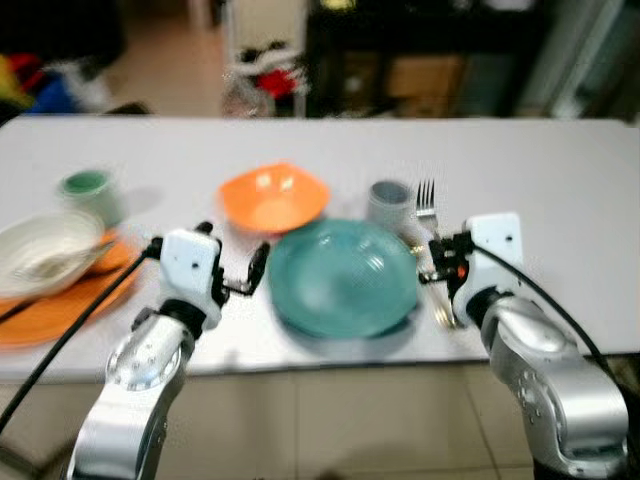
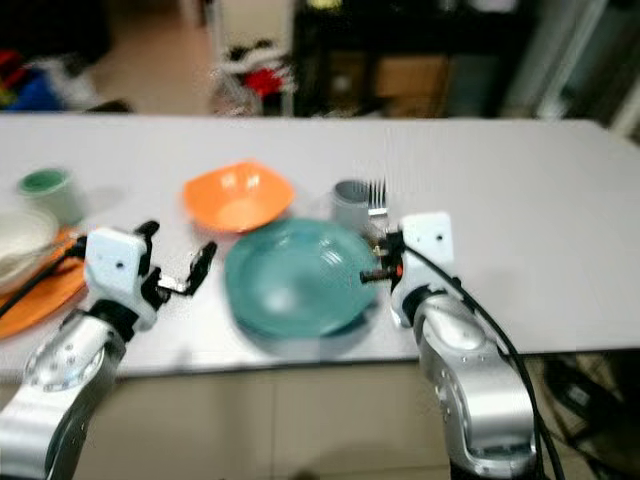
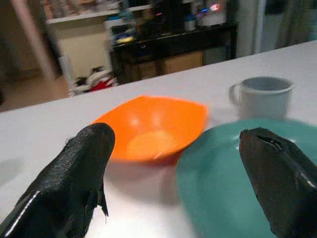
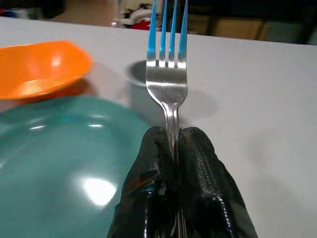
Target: Setting the table
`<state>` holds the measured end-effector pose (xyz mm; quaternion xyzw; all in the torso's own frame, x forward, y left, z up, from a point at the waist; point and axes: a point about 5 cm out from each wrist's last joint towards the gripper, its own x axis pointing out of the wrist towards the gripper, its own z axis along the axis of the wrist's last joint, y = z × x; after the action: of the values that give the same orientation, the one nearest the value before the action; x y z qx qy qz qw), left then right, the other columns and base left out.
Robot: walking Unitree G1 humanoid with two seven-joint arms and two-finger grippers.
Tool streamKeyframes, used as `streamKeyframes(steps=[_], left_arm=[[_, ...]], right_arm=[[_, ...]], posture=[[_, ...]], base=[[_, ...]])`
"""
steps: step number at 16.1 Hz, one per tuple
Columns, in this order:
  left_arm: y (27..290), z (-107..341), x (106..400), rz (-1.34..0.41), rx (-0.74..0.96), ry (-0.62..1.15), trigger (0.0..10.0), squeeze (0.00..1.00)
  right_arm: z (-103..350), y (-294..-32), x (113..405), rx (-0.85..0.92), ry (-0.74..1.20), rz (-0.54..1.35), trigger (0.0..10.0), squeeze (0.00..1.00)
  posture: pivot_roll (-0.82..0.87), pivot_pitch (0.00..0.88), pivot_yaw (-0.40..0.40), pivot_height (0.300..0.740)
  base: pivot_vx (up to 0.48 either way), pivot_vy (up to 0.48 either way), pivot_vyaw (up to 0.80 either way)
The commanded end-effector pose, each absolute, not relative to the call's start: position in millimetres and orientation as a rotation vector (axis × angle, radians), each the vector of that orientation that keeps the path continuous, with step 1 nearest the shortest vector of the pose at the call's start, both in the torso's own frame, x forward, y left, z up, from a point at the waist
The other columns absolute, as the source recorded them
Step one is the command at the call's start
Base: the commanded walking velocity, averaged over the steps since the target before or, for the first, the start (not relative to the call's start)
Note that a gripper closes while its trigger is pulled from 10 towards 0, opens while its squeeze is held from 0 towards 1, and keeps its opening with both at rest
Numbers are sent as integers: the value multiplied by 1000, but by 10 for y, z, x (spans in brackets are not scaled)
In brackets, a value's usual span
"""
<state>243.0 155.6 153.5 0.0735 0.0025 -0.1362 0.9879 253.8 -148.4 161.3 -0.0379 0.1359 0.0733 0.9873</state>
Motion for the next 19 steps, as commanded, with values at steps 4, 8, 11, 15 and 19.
streamKeyframes(steps=[4,8,11,15,19], left_arm=[[1528,1531,2404,-289,158,11,10000,0],[1513,1527,2385,-350,169,31,10000,0],[1504,1541,2352,-421,171,40,10000,0],[1526,1574,2325,-494,189,61,10000,0],[1530,1564,2299,-539,192,85,10000,0]], right_arm=[[1593,-1492,2533,-50,298,153,10000,0],[1569,-1352,2560,-9,328,255,10000,0],[1570,-1257,2611,16,353,297,10000,0],[1474,-1086,2670,45,458,376,10000,0],[1382,-993,2754,54,525,364,10000,0]], posture=[[103,0,16,740],[105,0,27,740],[119,0,37,740],[119,0,37,740],[143,0,50,740]], base=[[365,0,0],[0,0,0],[0,0,0],[0,0,0],[0,0,0]])
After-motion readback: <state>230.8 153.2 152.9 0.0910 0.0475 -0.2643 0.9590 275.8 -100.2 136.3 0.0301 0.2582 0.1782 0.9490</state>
